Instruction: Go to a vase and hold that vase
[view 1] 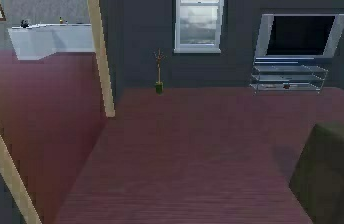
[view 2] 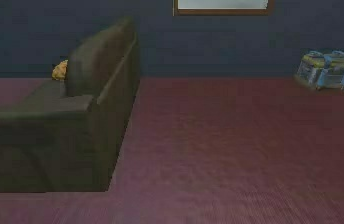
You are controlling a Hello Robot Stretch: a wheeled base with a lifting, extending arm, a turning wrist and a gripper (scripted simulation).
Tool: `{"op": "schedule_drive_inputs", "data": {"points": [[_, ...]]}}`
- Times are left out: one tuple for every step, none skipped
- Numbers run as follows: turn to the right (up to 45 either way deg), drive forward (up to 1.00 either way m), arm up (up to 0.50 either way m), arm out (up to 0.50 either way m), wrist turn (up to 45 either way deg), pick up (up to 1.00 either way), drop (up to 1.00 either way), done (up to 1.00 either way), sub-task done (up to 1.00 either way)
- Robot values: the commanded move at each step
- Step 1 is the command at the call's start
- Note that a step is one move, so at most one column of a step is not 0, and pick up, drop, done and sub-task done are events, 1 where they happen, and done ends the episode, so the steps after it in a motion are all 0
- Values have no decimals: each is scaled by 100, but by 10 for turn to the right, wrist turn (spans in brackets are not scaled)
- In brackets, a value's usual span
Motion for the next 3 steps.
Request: {"op": "schedule_drive_inputs", "data": {"points": [[0,100,0,0,0,0,0,0,0],[-30,0,0,0,0,0,0,0,0],[0,35,0,0,0,0,0,0,0]]}}
